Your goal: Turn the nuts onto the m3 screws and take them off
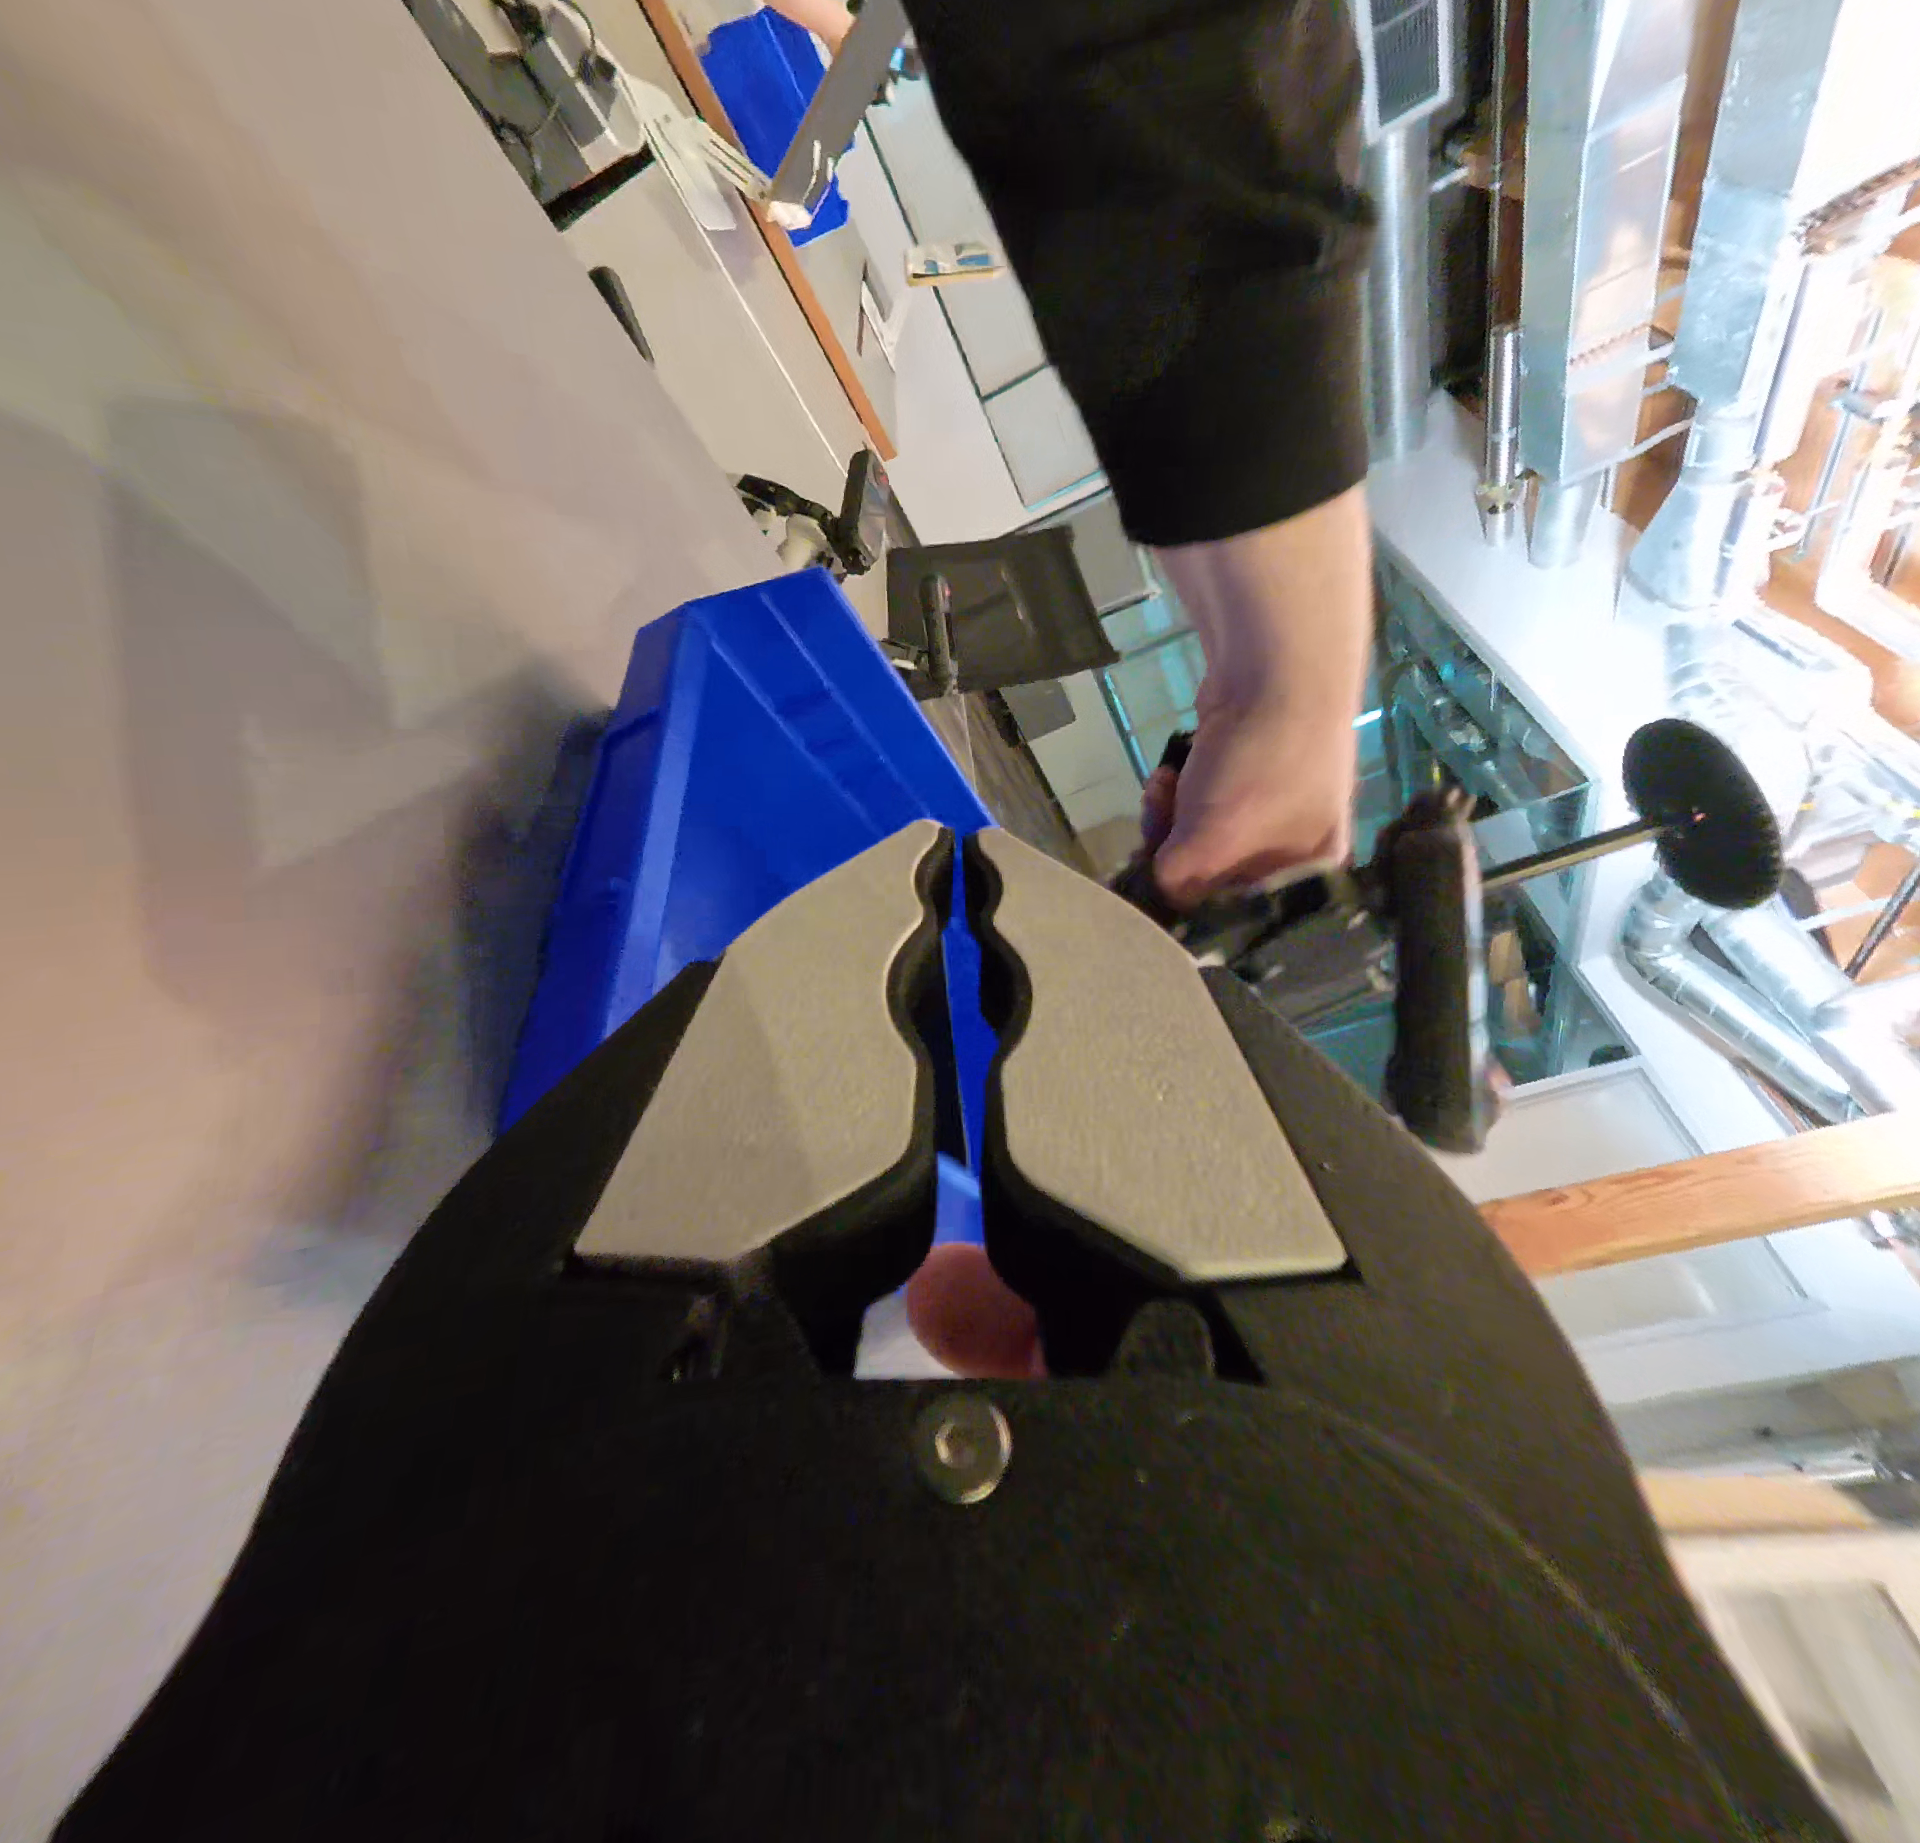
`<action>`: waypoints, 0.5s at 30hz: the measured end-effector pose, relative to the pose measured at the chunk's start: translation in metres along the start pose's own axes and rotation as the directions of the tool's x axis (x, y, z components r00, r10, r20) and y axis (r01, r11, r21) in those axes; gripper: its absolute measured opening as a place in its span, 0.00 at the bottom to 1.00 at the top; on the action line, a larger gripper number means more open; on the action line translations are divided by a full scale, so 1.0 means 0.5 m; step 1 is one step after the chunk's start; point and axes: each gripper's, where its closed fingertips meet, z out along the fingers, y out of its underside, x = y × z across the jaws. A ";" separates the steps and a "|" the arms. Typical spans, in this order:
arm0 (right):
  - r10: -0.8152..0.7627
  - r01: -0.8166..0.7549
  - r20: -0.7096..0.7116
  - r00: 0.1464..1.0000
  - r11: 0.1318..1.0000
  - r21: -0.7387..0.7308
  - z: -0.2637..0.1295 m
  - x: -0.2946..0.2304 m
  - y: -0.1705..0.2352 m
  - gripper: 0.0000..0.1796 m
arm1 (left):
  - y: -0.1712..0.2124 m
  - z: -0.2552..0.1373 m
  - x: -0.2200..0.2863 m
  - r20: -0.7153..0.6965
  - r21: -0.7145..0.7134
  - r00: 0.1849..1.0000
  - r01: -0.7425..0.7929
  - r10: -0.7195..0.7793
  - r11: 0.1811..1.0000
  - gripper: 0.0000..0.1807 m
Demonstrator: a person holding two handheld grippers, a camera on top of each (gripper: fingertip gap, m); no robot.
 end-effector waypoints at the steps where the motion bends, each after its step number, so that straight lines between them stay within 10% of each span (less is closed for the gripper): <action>1: 0.017 -0.016 0.011 1.000 1.000 -0.011 -0.026 -0.004 0.003 0.00 | -0.014 -0.024 0.011 0.006 0.019 1.000 -0.010 0.009 1.000 0.01; 9: 0.165 -0.157 0.048 0.985 0.978 -0.139 -0.238 -0.074 0.062 0.00 | -0.168 -0.190 0.186 0.011 0.198 0.997 -0.083 0.082 0.977 0.01; 15: 0.221 -0.211 0.037 0.975 0.960 -0.182 -0.344 -0.087 0.090 0.00 | -0.279 -0.161 0.391 -0.034 0.222 0.990 -0.128 0.138 0.967 0.01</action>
